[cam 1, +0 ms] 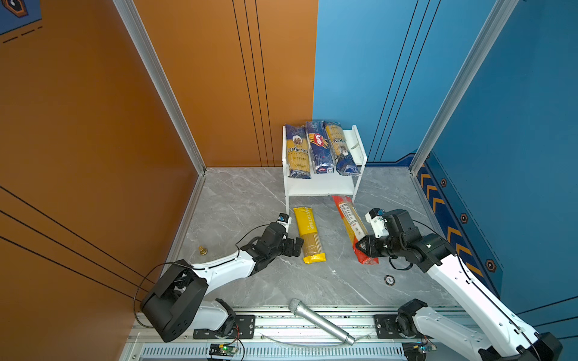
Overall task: Arrange pasta packages on shelves
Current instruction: Pick up the pasta bag from the center of the table, then place the pasta bag on the shelf.
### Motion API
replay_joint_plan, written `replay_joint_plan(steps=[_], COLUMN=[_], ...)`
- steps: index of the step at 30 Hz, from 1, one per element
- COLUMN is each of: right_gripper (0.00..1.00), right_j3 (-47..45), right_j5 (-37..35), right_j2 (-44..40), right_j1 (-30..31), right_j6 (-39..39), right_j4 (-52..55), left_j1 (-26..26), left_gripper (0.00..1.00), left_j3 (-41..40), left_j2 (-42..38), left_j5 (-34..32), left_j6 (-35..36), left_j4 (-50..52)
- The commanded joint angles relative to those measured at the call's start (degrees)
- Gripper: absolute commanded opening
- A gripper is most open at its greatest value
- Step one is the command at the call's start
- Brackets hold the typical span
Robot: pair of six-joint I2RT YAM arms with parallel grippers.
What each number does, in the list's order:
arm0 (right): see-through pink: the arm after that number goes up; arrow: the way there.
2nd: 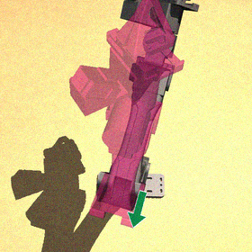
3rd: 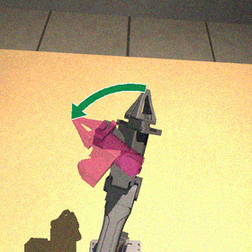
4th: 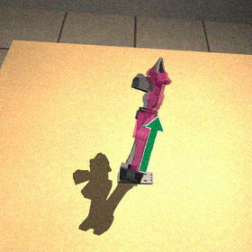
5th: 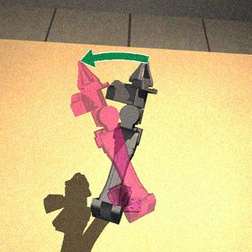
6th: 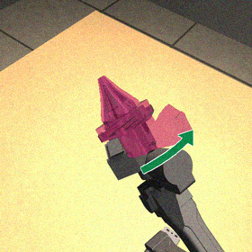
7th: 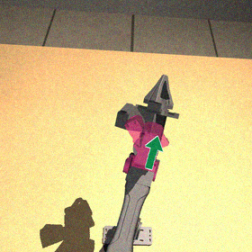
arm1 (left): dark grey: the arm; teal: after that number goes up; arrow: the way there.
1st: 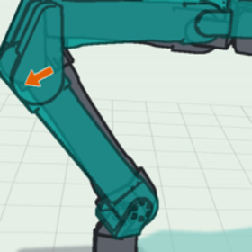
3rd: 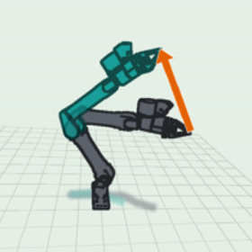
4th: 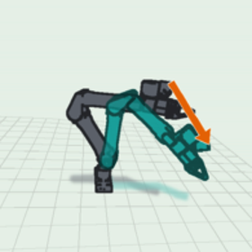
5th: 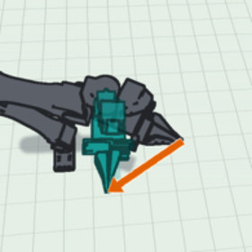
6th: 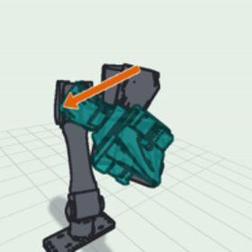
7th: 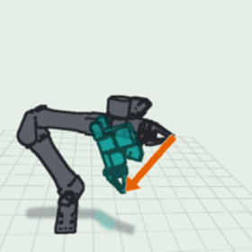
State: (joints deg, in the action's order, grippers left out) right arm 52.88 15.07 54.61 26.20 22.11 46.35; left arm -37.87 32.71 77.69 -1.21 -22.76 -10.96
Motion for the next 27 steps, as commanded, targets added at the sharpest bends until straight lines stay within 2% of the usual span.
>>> replay_joint_plan(steps=[1, 8, 27], right_gripper=[0.00, 0.00, 0.00], right_j3=[1.8, 2.7, 14.8], right_j5=[1.1, -6.7, -15.3], right_j2=[-0.7, 1.8, 15.5], right_j1=[1.5, 4.7, 5.2], right_j6=[2.4, 4.9, 4.9], right_j4=[-12.9, -20.0, -22.0], left_j1=[-0.6, -0.6, 0.1], left_gripper=[0.98, 0.98, 0.98], left_j3=[1.5, 1.3, -0.1], left_j2=[0.3, 0.1, -1.3], left_j5=[0.9, 0.4, -0.3], left_j6=[0.4, 0.4, 1.1], left_j4=[-0.3, -0.3, -0.3])
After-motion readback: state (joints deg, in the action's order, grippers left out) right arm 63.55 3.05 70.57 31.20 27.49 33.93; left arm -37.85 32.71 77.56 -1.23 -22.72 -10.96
